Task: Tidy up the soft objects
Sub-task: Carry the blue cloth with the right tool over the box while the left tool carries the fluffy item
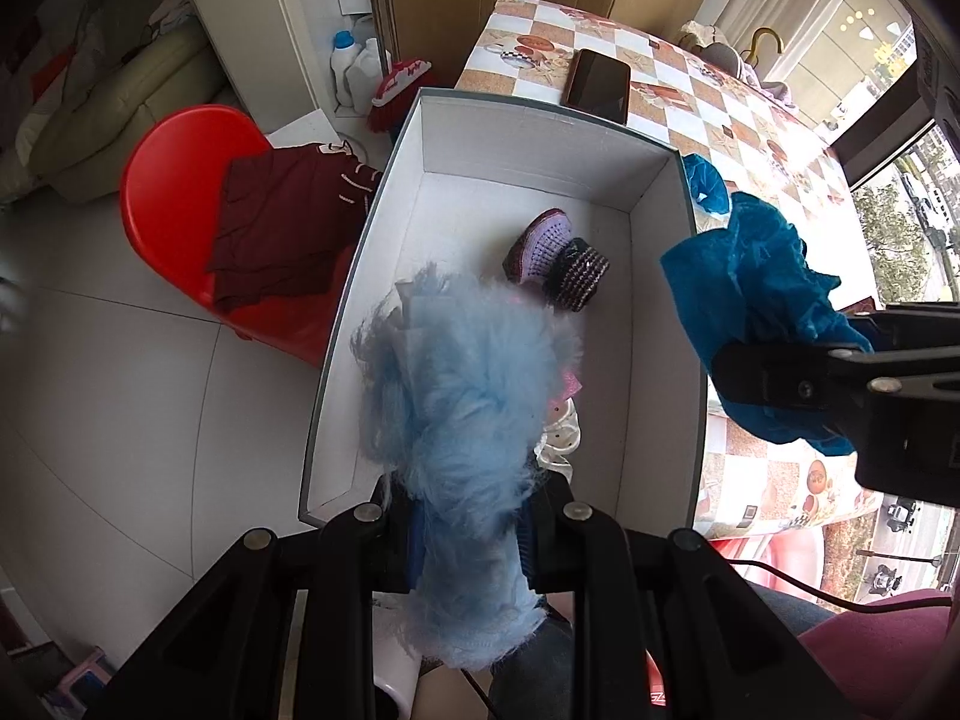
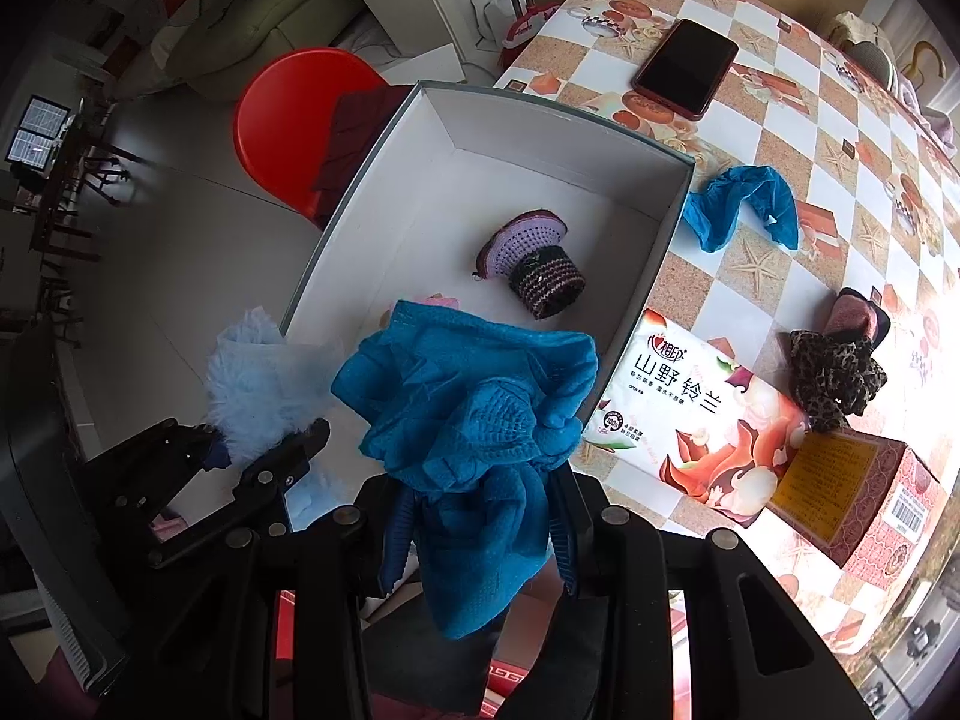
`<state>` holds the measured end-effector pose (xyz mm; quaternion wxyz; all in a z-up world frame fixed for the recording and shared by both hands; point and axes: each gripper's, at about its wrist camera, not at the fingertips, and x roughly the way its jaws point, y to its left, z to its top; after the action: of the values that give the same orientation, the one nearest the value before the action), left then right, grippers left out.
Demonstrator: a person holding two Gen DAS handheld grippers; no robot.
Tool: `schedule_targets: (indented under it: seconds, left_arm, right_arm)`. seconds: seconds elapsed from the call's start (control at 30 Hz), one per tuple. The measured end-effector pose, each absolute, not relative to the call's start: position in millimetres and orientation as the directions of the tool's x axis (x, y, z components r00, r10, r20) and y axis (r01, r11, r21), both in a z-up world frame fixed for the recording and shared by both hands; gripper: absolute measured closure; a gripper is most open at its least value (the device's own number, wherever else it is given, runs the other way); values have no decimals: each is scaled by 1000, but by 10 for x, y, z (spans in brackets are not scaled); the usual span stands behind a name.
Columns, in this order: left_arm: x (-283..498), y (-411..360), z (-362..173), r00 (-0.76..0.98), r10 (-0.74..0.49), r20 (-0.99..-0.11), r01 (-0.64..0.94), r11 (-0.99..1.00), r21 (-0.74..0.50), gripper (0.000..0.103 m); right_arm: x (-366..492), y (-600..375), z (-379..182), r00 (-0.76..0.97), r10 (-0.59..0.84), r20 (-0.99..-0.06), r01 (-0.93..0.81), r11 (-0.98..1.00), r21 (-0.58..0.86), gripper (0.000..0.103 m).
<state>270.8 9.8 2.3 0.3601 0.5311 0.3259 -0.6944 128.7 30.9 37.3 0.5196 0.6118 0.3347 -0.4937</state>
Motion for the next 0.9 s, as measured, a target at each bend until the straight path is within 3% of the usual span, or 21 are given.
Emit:
schedule_targets:
  seconds: [0.9]
  left_arm:
    - [2683, 69, -43, -163, -137, -977, 842, -535, -65, 77]
  right_arm:
    - [1331, 161, 227, 301, -78, -950, 920, -237, 311, 64]
